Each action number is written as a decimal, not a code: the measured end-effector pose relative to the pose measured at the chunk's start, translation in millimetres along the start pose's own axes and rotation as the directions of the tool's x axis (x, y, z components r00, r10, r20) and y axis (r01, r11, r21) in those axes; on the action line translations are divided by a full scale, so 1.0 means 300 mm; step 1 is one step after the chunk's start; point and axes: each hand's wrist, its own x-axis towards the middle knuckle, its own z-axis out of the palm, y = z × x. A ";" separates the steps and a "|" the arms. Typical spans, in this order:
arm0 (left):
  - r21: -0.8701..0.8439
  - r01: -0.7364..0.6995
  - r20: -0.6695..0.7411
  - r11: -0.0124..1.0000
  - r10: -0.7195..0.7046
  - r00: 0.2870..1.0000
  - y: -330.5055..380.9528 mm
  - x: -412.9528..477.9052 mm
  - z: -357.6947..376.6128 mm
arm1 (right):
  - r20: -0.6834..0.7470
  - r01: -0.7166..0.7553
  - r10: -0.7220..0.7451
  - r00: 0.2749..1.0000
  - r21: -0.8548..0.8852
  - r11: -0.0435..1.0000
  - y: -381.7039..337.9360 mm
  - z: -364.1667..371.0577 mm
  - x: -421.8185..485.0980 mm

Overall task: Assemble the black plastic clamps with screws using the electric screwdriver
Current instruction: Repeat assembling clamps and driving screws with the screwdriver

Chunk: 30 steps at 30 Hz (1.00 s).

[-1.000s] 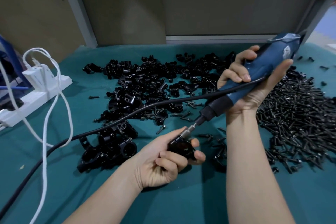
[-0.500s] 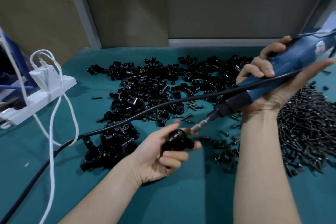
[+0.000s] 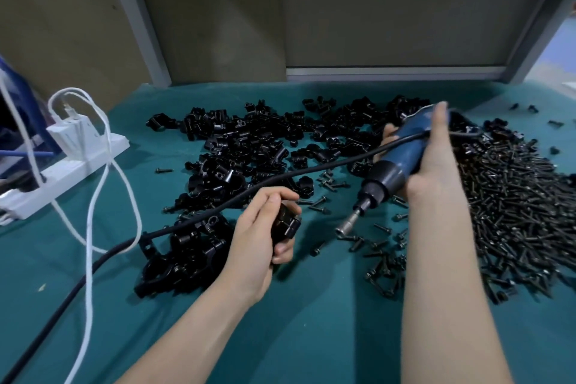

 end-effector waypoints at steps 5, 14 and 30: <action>0.307 -0.169 -0.045 0.937 0.192 0.980 -0.005 -0.005 -0.011 | -0.059 -0.133 0.124 0.991 -0.179 0.975 0.087 0.026 0.015; 0.317 -0.251 -0.139 0.915 0.306 0.942 -0.016 -0.008 0.000 | -0.049 -0.131 0.122 0.991 -0.322 0.937 0.174 0.066 0.042; 0.419 -0.246 -0.108 0.874 0.317 0.942 -0.041 -0.005 -0.005 | -0.063 0.021 -0.209 0.976 -0.925 0.379 0.238 0.062 0.023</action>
